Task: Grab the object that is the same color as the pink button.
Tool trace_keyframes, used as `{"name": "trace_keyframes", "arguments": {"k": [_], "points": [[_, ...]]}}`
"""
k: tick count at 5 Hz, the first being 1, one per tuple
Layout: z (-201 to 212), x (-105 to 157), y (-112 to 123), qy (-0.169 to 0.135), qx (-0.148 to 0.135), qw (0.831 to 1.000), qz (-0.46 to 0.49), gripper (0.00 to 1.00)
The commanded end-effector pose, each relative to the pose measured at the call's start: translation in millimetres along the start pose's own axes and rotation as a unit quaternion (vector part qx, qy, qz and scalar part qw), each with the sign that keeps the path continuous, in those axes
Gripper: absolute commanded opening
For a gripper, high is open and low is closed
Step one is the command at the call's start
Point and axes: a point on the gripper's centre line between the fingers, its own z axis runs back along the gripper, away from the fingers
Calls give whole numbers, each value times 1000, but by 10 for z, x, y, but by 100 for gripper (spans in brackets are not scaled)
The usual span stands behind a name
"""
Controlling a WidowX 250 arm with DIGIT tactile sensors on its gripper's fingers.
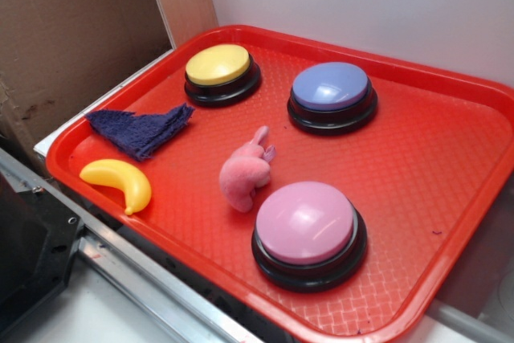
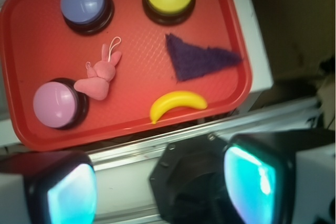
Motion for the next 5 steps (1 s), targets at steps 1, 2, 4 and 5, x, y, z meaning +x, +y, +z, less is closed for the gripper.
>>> {"name": "trace_keyframes", "arguments": {"k": [1, 2, 4, 5], "points": [[-464, 155, -204, -32, -67, 979, 190, 100], [-724, 221, -331, -43, -63, 972, 223, 100], [-1538, 450, -592, -44, -46, 965, 256, 100], [-1822, 536, -723, 2, -74, 972, 223, 100]]}}
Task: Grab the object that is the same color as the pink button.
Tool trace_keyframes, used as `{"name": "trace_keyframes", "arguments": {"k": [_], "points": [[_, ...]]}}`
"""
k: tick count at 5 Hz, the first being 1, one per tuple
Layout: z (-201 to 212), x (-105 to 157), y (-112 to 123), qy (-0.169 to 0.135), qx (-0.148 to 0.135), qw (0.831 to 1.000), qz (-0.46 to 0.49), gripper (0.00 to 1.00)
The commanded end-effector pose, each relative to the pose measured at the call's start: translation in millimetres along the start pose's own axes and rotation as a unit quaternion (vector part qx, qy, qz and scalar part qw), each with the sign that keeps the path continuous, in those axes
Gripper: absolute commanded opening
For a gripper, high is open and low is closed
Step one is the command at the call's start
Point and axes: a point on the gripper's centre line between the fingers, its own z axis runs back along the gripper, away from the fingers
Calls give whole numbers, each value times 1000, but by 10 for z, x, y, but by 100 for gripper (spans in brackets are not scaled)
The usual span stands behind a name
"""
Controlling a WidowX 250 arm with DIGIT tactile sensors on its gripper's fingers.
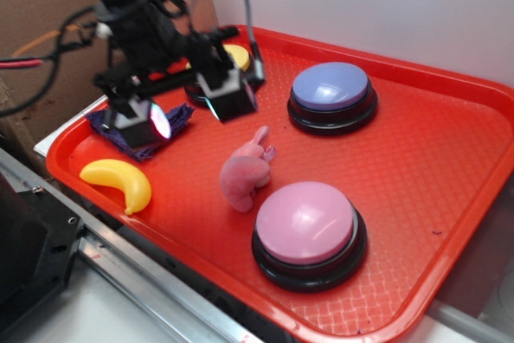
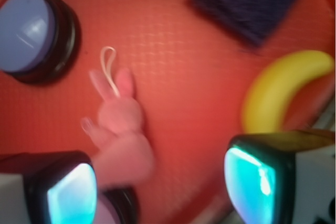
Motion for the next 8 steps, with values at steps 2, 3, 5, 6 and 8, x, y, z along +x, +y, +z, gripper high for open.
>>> {"name": "trace_keyframes", "arguments": {"k": [2, 3, 5, 6, 8], "points": [[-389, 108, -230, 57, -43, 997, -29, 100], [-361, 96, -215, 45, -44, 998, -20, 0], [314, 160, -95, 4, -44, 997, -66, 0], [749, 240, -78, 22, 9, 989, -147, 0], [1463, 201, -12, 27, 42, 965, -258, 0]]}}
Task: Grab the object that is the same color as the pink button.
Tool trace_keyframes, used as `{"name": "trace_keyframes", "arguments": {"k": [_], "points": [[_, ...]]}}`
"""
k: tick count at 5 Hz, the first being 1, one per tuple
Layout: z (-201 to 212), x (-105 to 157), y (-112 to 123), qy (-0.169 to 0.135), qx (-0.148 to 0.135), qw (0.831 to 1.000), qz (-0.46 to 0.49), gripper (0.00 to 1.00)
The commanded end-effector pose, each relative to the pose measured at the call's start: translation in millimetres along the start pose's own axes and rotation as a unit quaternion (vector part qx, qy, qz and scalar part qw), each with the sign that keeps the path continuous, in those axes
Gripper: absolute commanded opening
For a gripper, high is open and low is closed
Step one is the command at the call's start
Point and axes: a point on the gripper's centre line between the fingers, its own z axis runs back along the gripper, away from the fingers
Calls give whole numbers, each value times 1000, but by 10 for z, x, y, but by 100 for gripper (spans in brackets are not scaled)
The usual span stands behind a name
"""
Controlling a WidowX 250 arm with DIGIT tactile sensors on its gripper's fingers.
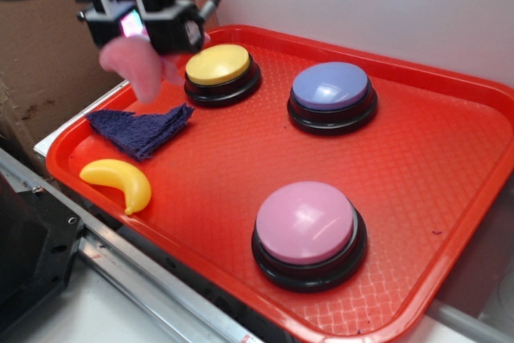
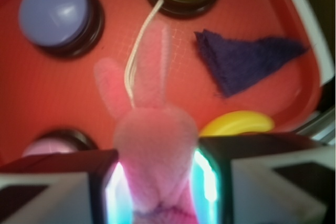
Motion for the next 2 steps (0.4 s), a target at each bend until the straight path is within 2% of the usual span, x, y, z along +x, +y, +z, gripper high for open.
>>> {"name": "trace_keyframes", "arguments": {"k": [1, 2], "points": [[606, -110, 105, -63, -24, 998, -13, 0], [507, 16, 141, -46, -14, 999, -25, 0]]}}
